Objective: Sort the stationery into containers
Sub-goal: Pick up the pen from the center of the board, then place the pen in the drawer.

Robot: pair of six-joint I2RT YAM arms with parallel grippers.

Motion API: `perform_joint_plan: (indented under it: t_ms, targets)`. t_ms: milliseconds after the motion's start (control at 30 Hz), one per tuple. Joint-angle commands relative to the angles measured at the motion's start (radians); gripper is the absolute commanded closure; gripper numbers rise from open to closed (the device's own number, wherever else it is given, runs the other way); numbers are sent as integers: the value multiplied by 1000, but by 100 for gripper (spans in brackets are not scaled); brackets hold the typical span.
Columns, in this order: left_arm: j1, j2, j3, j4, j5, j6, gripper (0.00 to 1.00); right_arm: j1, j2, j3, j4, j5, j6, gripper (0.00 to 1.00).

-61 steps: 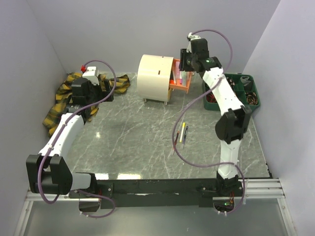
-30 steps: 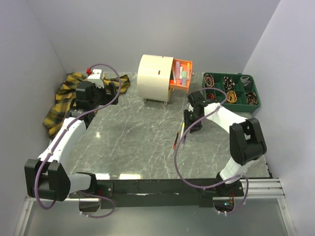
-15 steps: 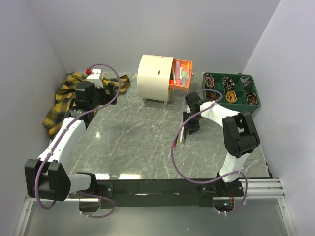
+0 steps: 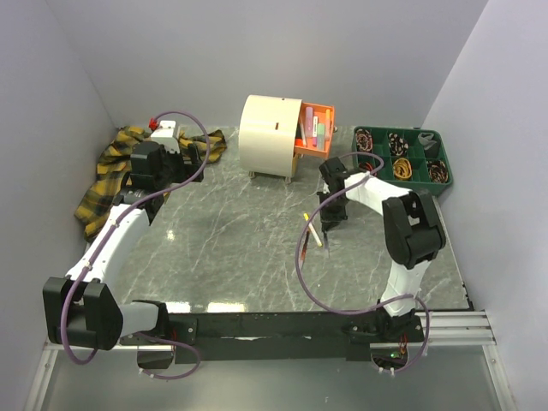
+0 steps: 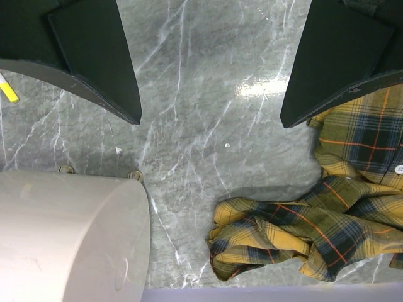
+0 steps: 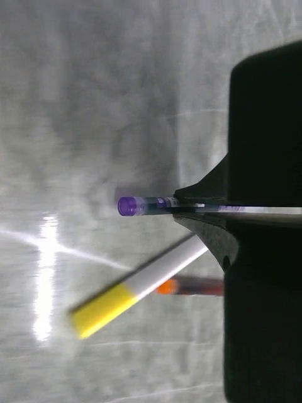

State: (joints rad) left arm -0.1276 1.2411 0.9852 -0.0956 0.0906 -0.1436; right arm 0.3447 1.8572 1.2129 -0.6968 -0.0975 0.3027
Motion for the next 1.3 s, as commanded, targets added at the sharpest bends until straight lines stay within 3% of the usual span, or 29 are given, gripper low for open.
perform_joint_plan:
  t_ms: [0, 167, 333, 533, 933, 1267]
  targets:
    - [19, -9, 9, 19, 18, -16, 1, -3, -217, -55, -73, 1, -22, 100]
    - [55, -5, 18, 23, 49, -48, 1, 22, -438, -46, -80, -93, -82, 100]
    - [59, 18, 69, 13, 49, -40, 1, 27, -484, 84, 14, -194, -111, 100]
    - [59, 63, 116, 11, 55, -34, 1, 20, -371, 372, 74, -188, -157, 100]
    - [59, 77, 129, -9, 41, -10, 1, -70, 37, 986, 94, -45, -148, 100]
    - [59, 80, 124, -16, 18, 19, 1, -98, 209, 1065, 112, -34, -126, 100]
